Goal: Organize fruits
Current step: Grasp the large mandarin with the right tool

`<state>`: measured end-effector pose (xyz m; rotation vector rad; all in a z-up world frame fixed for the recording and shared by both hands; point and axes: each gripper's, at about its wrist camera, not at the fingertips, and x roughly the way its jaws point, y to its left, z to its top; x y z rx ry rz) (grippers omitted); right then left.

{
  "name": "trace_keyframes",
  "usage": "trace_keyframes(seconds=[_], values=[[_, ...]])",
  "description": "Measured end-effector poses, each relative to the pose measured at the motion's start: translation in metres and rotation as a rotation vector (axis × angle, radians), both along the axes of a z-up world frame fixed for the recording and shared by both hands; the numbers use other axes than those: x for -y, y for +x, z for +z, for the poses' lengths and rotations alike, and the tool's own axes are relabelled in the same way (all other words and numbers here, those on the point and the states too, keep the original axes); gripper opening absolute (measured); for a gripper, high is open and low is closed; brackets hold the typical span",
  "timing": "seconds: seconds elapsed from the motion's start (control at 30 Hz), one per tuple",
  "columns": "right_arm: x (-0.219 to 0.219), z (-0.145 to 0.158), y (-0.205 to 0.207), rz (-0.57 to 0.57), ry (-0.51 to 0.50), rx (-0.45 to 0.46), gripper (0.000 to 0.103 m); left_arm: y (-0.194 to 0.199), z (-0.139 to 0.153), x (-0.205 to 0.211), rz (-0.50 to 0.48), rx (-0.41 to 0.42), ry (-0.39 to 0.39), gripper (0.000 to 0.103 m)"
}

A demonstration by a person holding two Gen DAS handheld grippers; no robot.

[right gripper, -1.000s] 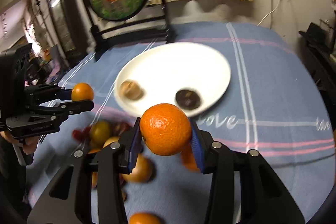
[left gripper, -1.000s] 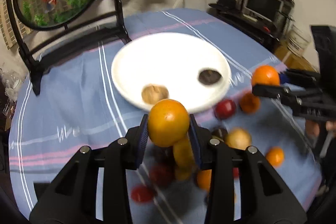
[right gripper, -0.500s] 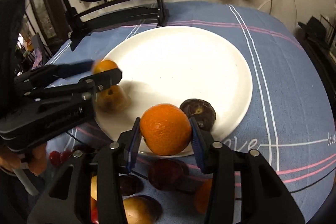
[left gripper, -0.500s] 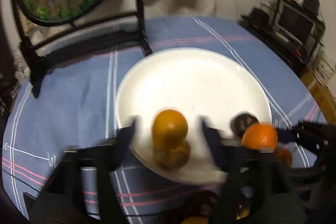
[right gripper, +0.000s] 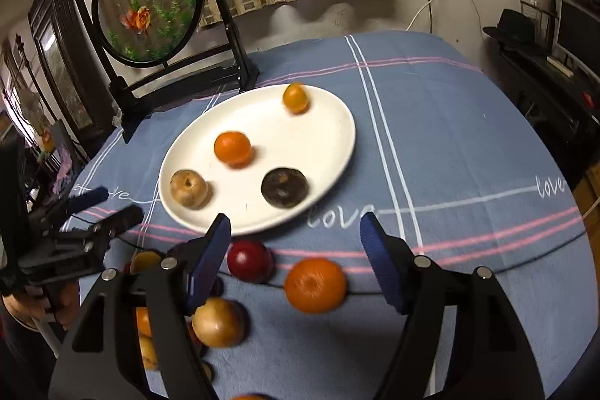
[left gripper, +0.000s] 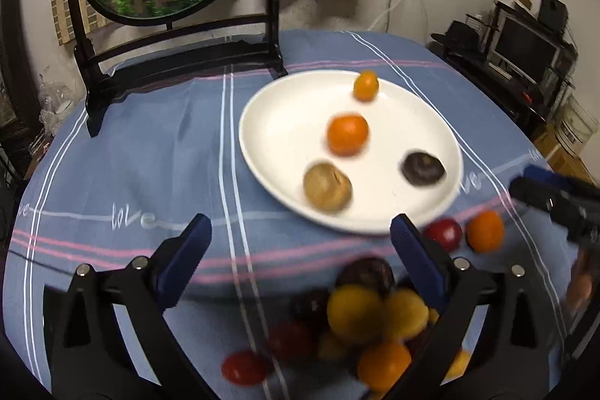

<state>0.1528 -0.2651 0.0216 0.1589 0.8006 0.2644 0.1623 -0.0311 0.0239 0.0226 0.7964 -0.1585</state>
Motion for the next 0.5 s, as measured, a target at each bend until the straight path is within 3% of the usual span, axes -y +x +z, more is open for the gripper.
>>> trace_keyframes(seconds=[0.13,0.27,0.5], values=[[0.013,-0.012,-0.003,0.003,0.029,-0.037,0.072,-0.021,0.001,-0.005,0.013,0.003,0.009,0.098],[0.017,-0.017,-0.009,0.023,-0.020,-0.080,0.072,-0.041,-0.002,-0.020,0.056,0.017,0.021,0.100],[-0.001,-0.028,-0.017,0.127,-0.141,-0.143,0.072,-0.046,-0.023,-0.063,0.105,-0.079,-0.057,0.100]])
